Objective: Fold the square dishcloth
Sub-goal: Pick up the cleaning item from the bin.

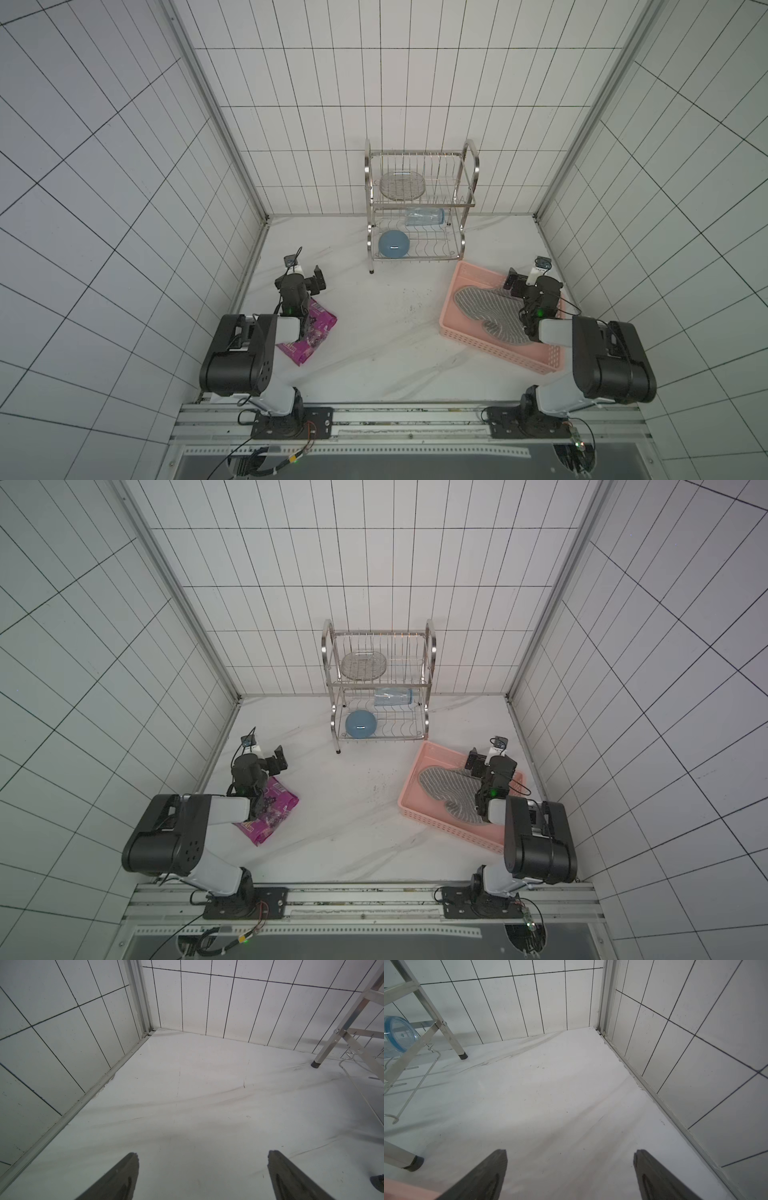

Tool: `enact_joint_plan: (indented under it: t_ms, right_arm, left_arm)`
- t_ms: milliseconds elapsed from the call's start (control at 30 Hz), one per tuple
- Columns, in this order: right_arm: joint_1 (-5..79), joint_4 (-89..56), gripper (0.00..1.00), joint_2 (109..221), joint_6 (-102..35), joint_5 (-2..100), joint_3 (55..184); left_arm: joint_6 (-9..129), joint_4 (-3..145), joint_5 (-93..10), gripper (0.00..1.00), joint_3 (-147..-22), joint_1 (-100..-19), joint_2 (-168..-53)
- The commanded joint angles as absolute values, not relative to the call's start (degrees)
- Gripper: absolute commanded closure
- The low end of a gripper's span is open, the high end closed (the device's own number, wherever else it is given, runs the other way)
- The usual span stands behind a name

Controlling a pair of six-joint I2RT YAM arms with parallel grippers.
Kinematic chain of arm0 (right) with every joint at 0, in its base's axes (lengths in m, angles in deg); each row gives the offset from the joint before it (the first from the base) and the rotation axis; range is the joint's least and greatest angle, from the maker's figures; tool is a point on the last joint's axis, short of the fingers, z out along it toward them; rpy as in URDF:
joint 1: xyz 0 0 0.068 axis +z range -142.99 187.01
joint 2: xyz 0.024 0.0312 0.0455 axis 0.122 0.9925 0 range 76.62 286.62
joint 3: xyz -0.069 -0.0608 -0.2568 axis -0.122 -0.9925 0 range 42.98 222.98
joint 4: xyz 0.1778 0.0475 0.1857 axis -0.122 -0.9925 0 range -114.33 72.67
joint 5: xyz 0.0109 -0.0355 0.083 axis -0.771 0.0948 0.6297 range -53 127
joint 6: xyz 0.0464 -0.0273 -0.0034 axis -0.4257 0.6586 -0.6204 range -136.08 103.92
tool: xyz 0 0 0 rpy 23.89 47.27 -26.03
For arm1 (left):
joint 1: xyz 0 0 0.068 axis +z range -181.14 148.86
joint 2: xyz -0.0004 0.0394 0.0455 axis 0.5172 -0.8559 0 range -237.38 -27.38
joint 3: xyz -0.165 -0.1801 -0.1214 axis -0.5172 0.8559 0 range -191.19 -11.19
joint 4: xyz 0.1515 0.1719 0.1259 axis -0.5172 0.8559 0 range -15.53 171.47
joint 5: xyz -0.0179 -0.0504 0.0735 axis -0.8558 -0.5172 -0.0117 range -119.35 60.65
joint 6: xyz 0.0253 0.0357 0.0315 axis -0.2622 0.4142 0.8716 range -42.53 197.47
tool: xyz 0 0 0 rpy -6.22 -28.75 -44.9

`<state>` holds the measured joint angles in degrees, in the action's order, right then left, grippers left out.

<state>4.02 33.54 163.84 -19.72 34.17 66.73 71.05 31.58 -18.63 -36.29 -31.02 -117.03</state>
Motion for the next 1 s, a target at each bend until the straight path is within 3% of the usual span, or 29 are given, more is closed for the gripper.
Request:
enact_joint_plan:
  t_ms: [0, 733, 967]
  right_arm:
    - [4.4, 30.8, 0.01, 164.3, -20.3, 34.2, 66.3]
    - [4.3, 31.0, 0.01, 163.9, -20.1, 34.3, 66.4]
    - [4.4, 15.2, 0.01, 153.3, -21.6, 27.9, 69.6]
  left_arm:
    - [71.1, 31.2, -18.3, 0.02, -37.2, -30.8, -116.6]
    - [71.1, 31.1, -18.4, 0.02, -37.1, -30.8, -116.5]
    - [71.3, 43.5, -19.3, 0.02, -42.0, -30.7, -111.1]
